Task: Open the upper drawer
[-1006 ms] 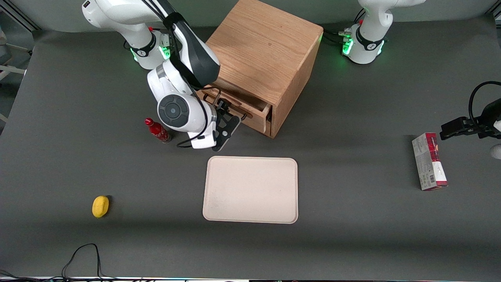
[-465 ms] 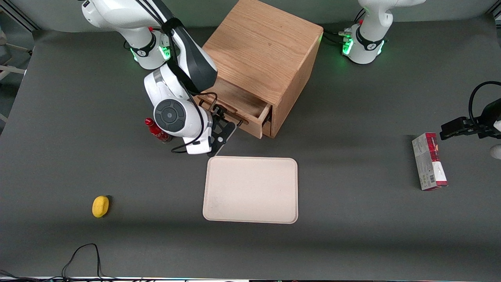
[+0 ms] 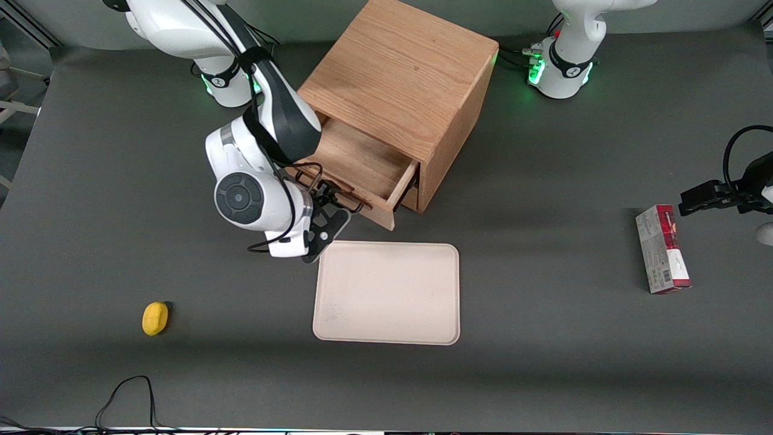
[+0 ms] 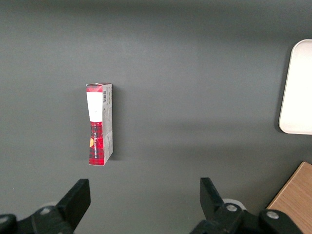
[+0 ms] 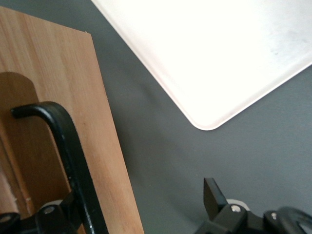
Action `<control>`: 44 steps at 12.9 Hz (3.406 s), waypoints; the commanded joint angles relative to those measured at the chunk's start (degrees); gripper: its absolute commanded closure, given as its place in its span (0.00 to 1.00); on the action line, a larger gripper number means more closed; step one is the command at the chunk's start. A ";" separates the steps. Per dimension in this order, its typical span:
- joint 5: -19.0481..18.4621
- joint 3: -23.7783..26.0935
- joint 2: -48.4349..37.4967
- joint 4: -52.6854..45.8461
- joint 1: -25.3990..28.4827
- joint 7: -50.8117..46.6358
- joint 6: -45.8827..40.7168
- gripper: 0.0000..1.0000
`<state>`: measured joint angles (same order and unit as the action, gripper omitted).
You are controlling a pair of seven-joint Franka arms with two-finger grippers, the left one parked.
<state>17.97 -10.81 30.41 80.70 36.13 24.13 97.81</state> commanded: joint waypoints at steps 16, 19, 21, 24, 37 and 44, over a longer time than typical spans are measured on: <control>-1.63 0.09 7.03 -10.73 -6.51 2.15 -0.43 0.00; -1.63 0.18 8.00 -11.79 -8.26 2.15 -0.43 0.00; -1.63 0.18 8.88 -12.93 -8.79 2.24 -0.43 0.00; -1.54 0.26 9.32 -14.07 -9.59 2.68 -0.43 0.00; -1.63 0.26 10.02 -16.45 -10.91 2.94 0.44 0.00; -1.63 0.18 10.72 -16.62 -12.92 4.52 2.03 0.00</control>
<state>17.15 -10.68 39.54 66.58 24.69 27.05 98.30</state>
